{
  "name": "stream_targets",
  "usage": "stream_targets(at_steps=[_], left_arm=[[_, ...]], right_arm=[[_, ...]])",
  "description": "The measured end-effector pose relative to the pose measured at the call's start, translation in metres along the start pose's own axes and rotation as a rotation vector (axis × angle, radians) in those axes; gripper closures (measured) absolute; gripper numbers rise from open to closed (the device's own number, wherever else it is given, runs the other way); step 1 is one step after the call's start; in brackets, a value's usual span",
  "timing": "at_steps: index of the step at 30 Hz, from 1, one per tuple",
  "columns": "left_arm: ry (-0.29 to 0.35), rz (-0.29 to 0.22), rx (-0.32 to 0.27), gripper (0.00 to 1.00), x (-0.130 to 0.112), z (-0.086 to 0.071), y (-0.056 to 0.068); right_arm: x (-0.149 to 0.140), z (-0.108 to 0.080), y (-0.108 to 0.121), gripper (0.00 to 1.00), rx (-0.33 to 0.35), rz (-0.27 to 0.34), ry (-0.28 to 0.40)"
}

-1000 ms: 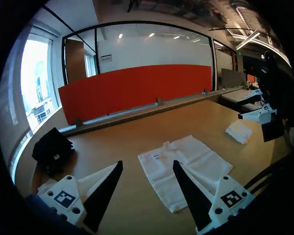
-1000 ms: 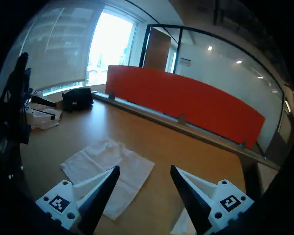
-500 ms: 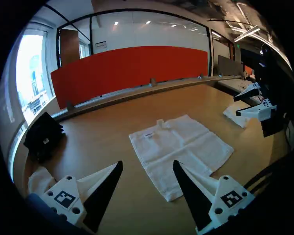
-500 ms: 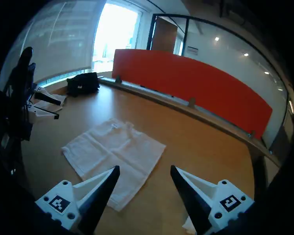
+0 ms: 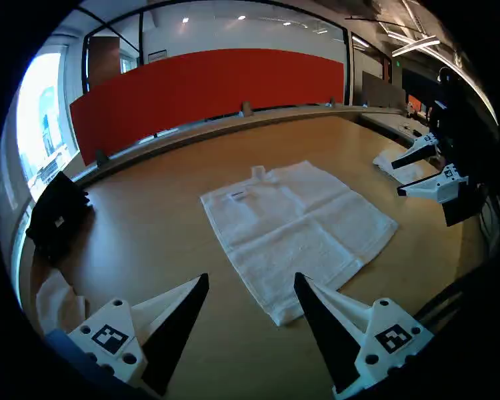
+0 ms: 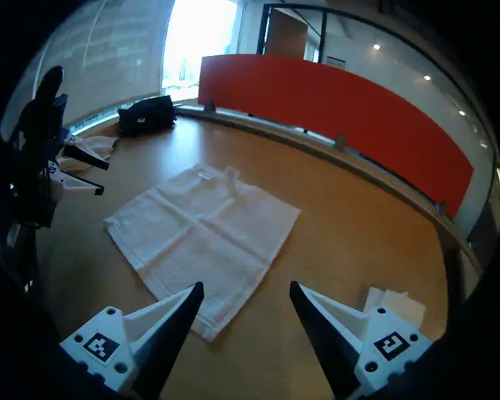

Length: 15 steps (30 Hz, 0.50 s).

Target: Fold towel

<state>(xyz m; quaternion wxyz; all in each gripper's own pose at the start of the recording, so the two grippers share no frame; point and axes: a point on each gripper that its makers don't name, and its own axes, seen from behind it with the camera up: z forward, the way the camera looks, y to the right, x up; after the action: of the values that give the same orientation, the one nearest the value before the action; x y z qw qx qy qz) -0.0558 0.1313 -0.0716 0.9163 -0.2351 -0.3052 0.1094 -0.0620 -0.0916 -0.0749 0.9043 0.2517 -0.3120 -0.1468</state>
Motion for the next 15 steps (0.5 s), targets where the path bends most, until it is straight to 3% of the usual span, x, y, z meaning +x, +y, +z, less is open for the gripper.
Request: stream_targets(at_steps=[15], left_arm=[[-0.124, 0.028, -0.083, 0.05, -0.045, 0.028, 0.022]], right_arm=[[-0.047, 0.017, -0.018, 0.0, 0.044, 0.004, -0.085]])
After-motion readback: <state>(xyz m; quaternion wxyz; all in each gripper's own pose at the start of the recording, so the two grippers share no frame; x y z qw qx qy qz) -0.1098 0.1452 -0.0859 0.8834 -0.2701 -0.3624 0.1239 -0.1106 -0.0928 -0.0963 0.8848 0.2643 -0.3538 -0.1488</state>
